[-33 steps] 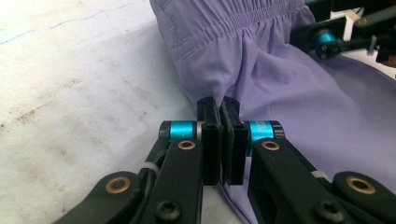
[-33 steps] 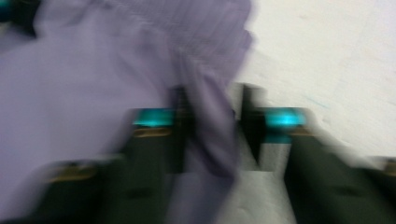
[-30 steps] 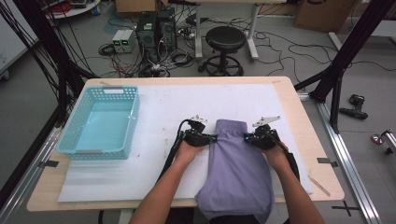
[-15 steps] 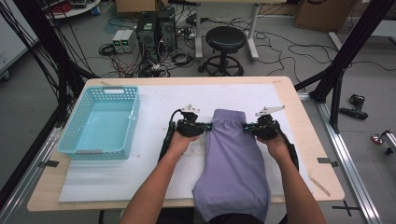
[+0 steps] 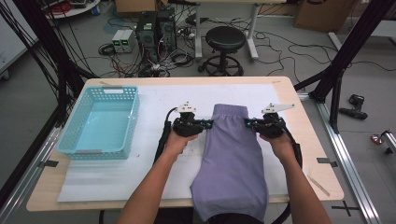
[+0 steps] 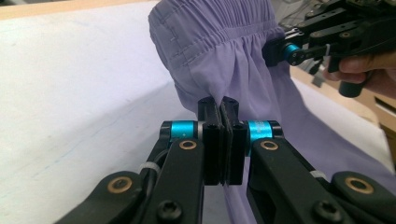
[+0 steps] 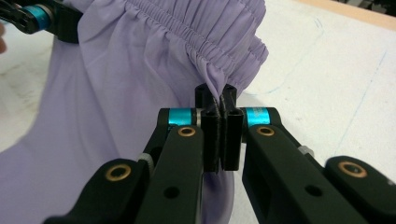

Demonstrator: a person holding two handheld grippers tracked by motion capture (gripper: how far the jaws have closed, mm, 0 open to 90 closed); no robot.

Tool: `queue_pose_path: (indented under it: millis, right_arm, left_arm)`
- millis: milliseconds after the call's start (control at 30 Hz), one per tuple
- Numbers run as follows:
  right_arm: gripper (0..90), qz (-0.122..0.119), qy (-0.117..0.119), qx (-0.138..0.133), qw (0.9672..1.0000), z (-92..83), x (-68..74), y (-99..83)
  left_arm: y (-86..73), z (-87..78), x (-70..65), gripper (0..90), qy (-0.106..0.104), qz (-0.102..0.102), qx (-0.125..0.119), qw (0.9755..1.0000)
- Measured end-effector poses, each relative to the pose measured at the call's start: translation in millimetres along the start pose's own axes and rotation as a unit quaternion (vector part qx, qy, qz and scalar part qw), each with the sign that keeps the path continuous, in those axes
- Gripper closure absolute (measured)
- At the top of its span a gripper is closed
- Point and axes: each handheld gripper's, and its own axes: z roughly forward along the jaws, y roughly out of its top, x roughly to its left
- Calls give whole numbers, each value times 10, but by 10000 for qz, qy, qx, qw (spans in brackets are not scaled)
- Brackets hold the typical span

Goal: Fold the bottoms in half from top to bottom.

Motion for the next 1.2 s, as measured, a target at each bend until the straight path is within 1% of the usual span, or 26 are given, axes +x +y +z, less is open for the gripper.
queue_pose_path:
  millis: [33,100,133,200,267,367,400,467,500,633,767,833,900,933,967,1000,1033,1100,1200]
  right_arm:
    - [894,-5,11,-37,10000,-33,18,-2]
    - [894,-12,48,-110,9999,-99,56,-14]
    - [894,-30,66,-131,9999,-133,79,-25]
    - [893,-97,92,-182,9997,-192,128,-58]
    - [894,-109,128,-226,9996,-249,178,-109]
    - [894,-73,206,-285,9994,-321,248,-208]
    - [894,-90,214,-286,9993,-343,274,-245]
    - [894,-99,254,-303,9992,-387,327,-321]
    - [894,-103,271,-335,9990,-408,353,-359]
    - [894,-166,311,-361,9987,-503,473,-494]
    - [894,-319,329,-342,9984,-573,577,-598]
    - [894,-398,363,-305,9981,-585,628,-644]
    - [894,-432,398,-250,9980,-585,667,-698]
    - [894,-431,410,-201,9980,-583,684,-728]
    - [894,-448,427,-190,9979,-579,695,-761]
    - [893,-451,442,-131,9979,-576,709,-794]
    - [893,-452,453,-88,9979,-573,717,-824]
    - [892,-552,488,32,9973,-566,733,-879]
    - [871,-726,607,110,9955,-598,761,-947]
  left_arm:
    - [-7,-30,-24,882,-71,29,-43,10000]
    - [-24,-70,-71,881,-134,50,-114,9998]
    - [-37,-91,-99,881,-174,103,-103,9997]
    - [-71,-133,-157,881,-237,196,-166,9994]
    - [-113,-167,-212,881,-291,276,-181,9990]
    - [-205,-202,-302,880,-405,339,-219,9984]
    - [-232,-210,-335,880,-430,376,-191,9982]
    - [-291,-232,-392,880,-474,411,-241,9977]
    - [-328,-243,-426,879,-518,444,-226,9974]
    - [-445,-285,-510,879,-575,554,-160,9967]
    - [-580,-312,-573,878,-657,644,-54,9957]
    - [-633,-314,-590,875,-657,697,31,9954]
    - [-664,-309,-597,856,-639,672,108,9956]
    - [-669,-305,-597,823,-646,634,137,9958]
    - [-668,-302,-592,771,-648,552,129,9963]
    - [-659,-306,-585,698,-605,482,97,9970]
    - [-646,-321,-577,659,-560,453,22,9974]
    - [-608,-360,-545,623,-445,368,-122,9983]
    - [-582,-410,-500,619,-290,334,-214,9988]
